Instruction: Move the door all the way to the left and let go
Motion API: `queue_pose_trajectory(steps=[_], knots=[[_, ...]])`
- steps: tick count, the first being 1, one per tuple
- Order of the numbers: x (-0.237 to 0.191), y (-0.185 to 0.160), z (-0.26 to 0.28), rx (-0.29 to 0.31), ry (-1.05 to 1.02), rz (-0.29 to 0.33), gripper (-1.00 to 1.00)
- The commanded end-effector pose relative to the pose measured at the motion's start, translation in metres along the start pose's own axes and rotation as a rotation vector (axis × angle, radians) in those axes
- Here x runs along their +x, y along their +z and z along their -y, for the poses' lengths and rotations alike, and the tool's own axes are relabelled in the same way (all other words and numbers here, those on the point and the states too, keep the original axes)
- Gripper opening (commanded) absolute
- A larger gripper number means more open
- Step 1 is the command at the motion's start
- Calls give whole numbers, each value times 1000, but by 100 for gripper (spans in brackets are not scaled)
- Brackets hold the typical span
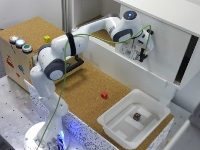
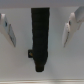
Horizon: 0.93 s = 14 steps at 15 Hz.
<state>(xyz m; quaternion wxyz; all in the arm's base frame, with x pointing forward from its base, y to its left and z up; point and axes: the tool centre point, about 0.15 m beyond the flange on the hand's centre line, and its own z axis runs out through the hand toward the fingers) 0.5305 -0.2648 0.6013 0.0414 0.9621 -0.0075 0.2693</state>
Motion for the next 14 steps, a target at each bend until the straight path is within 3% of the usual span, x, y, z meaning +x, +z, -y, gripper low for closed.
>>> queue_pose_trajectory(steps=[1, 4, 5, 14], knots=[[7, 13, -10, 32, 17, -19, 100], [10, 18, -7, 29, 32, -12, 100], [12, 19, -6, 16, 37, -11, -100], [20, 23, 0, 11, 51, -5, -100]])
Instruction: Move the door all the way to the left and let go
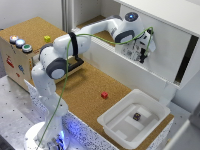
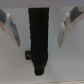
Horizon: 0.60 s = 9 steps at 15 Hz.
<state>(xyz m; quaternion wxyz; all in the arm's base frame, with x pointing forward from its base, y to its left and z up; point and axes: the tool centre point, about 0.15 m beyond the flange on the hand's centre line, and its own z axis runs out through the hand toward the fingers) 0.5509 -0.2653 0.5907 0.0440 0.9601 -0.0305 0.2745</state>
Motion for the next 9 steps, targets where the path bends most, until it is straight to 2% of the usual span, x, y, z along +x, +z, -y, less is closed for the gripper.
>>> queue_pose_trajectory(steps=[1, 9], knots=[[8, 4, -1, 29, 9, 6, -100], [4, 12, -4, 25, 13, 40, -100]])
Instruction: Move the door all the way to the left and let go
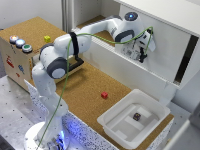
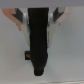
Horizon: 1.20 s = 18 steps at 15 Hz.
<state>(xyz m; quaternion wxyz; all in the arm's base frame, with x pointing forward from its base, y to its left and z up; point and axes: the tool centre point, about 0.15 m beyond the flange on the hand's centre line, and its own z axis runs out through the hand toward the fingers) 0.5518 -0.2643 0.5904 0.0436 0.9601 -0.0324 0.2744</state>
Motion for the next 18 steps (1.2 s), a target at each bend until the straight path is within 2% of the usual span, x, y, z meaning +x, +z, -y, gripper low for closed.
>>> queue_pose_trajectory(steps=[1, 18], knots=[[4, 12, -2, 27, 4, 44, -100], [7, 17, 43, 10, 9, 48, -100]])
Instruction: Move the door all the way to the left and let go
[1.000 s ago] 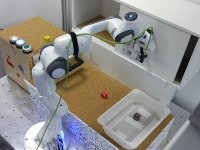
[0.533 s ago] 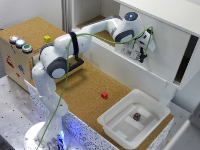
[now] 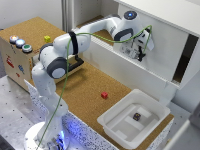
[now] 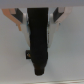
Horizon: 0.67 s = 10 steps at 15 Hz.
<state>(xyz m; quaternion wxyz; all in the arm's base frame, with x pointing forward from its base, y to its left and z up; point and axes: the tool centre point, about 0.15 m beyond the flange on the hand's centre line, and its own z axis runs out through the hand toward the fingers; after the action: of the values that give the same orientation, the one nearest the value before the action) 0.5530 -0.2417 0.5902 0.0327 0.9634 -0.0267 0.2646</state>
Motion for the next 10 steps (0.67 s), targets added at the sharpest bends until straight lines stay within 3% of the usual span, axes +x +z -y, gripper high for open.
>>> queue_pose_trajectory(steps=[1, 10], knots=[[8, 19, 22, -13, 16, 25, -100], [11, 19, 47, -35, 6, 29, -100]])
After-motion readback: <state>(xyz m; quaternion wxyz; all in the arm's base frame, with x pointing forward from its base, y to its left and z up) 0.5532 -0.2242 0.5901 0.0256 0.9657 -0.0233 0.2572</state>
